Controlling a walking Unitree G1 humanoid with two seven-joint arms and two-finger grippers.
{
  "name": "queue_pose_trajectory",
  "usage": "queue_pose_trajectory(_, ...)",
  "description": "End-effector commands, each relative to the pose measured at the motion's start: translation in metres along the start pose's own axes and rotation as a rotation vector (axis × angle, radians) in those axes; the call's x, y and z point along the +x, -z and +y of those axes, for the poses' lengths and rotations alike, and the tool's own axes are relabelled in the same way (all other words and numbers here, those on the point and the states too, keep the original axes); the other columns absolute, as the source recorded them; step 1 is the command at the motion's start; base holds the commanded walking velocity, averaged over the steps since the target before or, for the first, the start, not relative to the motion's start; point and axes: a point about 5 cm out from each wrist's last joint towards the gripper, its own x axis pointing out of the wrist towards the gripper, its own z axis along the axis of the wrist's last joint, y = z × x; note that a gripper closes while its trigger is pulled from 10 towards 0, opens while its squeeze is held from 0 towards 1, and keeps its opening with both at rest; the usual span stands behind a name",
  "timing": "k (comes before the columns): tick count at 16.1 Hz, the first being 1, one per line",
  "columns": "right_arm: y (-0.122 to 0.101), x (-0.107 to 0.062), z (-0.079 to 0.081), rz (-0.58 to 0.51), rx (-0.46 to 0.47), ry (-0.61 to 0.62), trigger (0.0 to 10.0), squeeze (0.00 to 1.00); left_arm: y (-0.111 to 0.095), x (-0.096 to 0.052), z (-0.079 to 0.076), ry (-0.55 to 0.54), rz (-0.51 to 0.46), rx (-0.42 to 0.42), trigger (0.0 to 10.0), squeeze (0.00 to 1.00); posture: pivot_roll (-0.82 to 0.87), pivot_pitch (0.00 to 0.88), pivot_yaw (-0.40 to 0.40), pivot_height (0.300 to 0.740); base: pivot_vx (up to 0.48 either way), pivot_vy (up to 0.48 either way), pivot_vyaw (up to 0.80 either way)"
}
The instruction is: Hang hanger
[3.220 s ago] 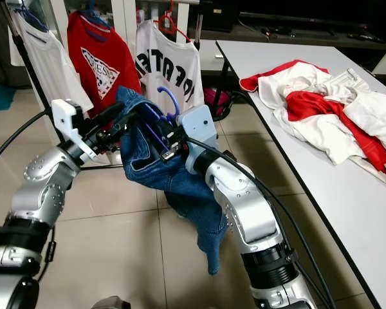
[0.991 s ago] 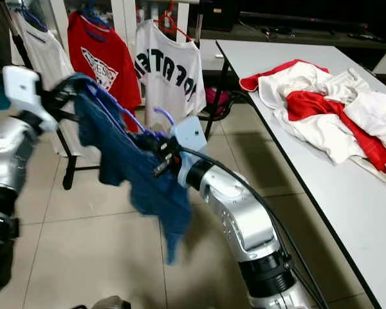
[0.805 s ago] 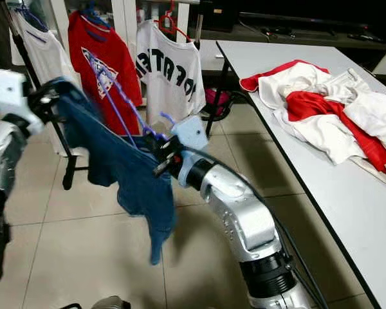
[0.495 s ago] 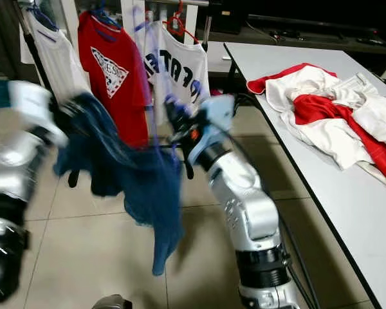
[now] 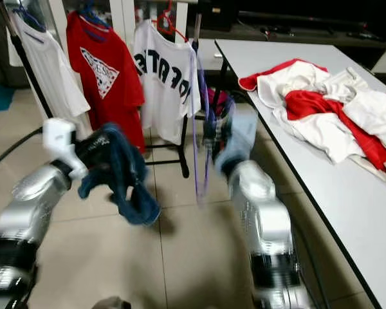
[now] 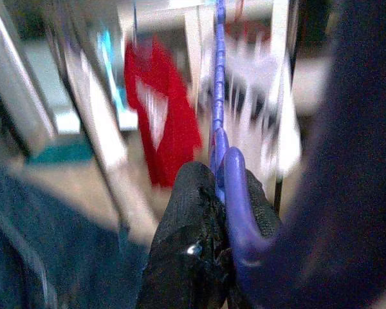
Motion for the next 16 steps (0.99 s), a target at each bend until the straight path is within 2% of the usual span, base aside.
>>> queue_pose_trajectory(1,0.0,0.001,0.005,0.01,-0.031,-0.035,10.0,0.0,-0.005,0.001,-0.003,-0.006,-0.014,-0.003,0.0,0.0,0.0,0.0,-0.055,0.74,0.0,0.0,0.0)
queue_pose_trajectory(2,0.021,-0.009,0.0,0.095,-0.072,-0.028,10.0,0.0,0.005,-0.013,-0.004,-0.05,0.018,-0.007,0.0,0.0,0.02,0.0,-0.066,0.74,0.0,0.0,0.0)
queue_pose_trajectory(3,0.033,-0.016,-0.007,0.136,-0.066,0.036,10.0,0.0,0.01,-0.03,-0.006,-0.095,0.028,-0.038,0.0,0.0,0.02,0.0,-0.071,0.74,0.0,0.0,-0.8)
queue_pose_trajectory(4,0.034,-0.02,-0.012,0.147,-0.124,0.063,10.0,0.0,0.014,-0.038,-0.009,-0.12,0.042,-0.055,0.0,0.0,0.01,0.0,-0.067,0.74,0.0,0.0,-0.8)
queue_pose_trajectory(5,0.033,-0.023,-0.015,0.152,-0.182,0.08,10.0,0.0,0.016,-0.041,-0.011,-0.125,0.05,-0.059,0.0,0.0,0.01,0.0,-0.066,0.74,0.0,0.0,-0.8)
queue_pose_trajectory(6,0.027,-0.032,-0.025,0.132,-0.164,0.128,10.0,0.0,0.017,-0.044,-0.017,-0.13,0.05,-0.069,0.0,0.0,0.0,0.0,-0.068,0.74,0.0,0.0,-0.8)
queue_pose_trajectory(9,0.025,-0.035,-0.023,0.103,-0.087,0.074,10.0,0.0,0.011,-0.036,-0.02,-0.161,0.043,-0.067,0.0,0.0,0.01,0.0,-0.058,0.74,0.0,0.0,-0.8)
queue_pose_trajectory(10,0.024,-0.032,-0.017,0.085,-0.058,0.032,10.0,0.0,0.01,-0.035,-0.022,-0.143,0.055,-0.035,3.8,0.0,0.01,0.0,-0.058,0.74,0.0,0.0,-0.8)
queue_pose_trajectory(11,0.02,-0.03,-0.013,0.062,-0.059,0.008,10.0,0.0,0.011,-0.036,-0.024,-0.135,0.067,-0.012,10.0,0.0,0.02,0.0,-0.059,0.74,0.0,0.0,-0.8)
queue_pose_trajectory(13,0.006,-0.025,-0.006,-0.013,-0.046,0.011,10.0,0.0,0.005,-0.041,-0.022,-0.149,0.051,-0.034,10.0,0.0,0.01,0.0,-0.061,0.74,0.0,0.0,-0.8)
queue_pose_trajectory(14,0.002,-0.025,0.001,-0.022,-0.032,-0.026,10.0,0.0,0.002,-0.036,-0.018,-0.173,0.067,-0.011,10.0,0.0,0.0,0.0,-0.052,0.74,0.0,0.0,-0.8)
queue_pose_trajectory(16,0.004,-0.022,0.002,-0.015,-0.032,-0.014,10.0,0.0,-0.007,-0.023,-0.014,-0.221,0.065,0.04,10.0,0.0,0.01,0.0,-0.068,0.74,0.0,0.0,-0.8)
